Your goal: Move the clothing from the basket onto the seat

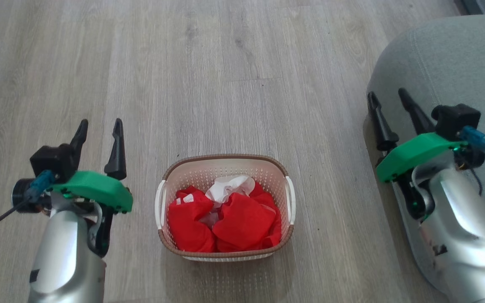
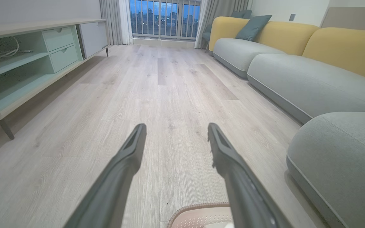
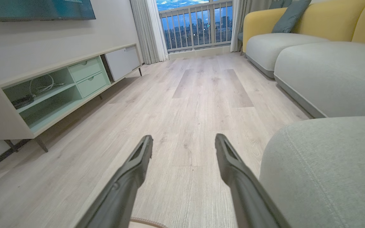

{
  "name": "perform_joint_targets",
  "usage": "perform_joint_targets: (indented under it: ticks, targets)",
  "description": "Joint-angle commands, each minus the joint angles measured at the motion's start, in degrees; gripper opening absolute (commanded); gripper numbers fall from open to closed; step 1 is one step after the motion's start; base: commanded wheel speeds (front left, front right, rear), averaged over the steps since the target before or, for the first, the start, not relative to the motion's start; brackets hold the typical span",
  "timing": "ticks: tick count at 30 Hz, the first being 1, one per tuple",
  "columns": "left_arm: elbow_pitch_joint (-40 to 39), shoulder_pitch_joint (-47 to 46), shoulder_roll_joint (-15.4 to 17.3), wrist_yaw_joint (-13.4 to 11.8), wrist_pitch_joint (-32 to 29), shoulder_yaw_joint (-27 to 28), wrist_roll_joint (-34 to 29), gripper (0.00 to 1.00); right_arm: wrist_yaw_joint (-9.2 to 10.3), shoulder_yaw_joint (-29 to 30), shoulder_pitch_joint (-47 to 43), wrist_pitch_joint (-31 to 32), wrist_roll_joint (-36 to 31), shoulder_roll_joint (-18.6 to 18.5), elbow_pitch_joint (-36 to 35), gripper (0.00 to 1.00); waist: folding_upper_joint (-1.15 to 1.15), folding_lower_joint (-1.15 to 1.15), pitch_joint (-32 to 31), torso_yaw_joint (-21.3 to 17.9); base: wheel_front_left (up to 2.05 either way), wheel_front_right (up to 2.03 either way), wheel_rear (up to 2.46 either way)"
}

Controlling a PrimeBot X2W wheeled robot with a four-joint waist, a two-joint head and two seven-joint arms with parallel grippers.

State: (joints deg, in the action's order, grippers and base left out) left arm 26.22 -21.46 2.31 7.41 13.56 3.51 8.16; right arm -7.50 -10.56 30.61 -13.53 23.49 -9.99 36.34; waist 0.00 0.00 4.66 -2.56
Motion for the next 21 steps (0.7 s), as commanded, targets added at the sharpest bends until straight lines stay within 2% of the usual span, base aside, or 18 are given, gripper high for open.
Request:
perform_joint_targets:
  ticks: [1,4,11,21]
  targets:
    - [-1.7,-3.5,1.0,0.1,1.0,1.8,-2.1,1.0,0.01,-0.7,3.1,-1.0,-1.9,-0.8,-1.4,1.0,0.0,0.0,0.1,-0.1,0.0,0.0,0.0]
    - [-1.8,-3.7,1.0,0.1,1.4,2.3,-4.2,1.0,0.01,-0.7,3.7,-1.5,-3.8,-1.0,-1.3,1.0,0.0,0.0,0.2,-0.2,0.0,0.0,0.0]
    - [-2.0,-3.4,0.8,0.1,1.4,3.1,-4.2,1.0,0.01,1.6,3.1,-1.5,-4.3,-0.5,-1.6,1.0,0.0,0.0,0.2,-0.2,0.0,0.0,0.0]
    - [-1.3,-2.6,0.6,0.1,1.4,2.3,-3.6,1.0,0.01,1.4,2.9,-1.5,-4.8,-0.1,-3.2,1.0,0.0,0.0,1.0,-0.3,0.0,0.0,0.0]
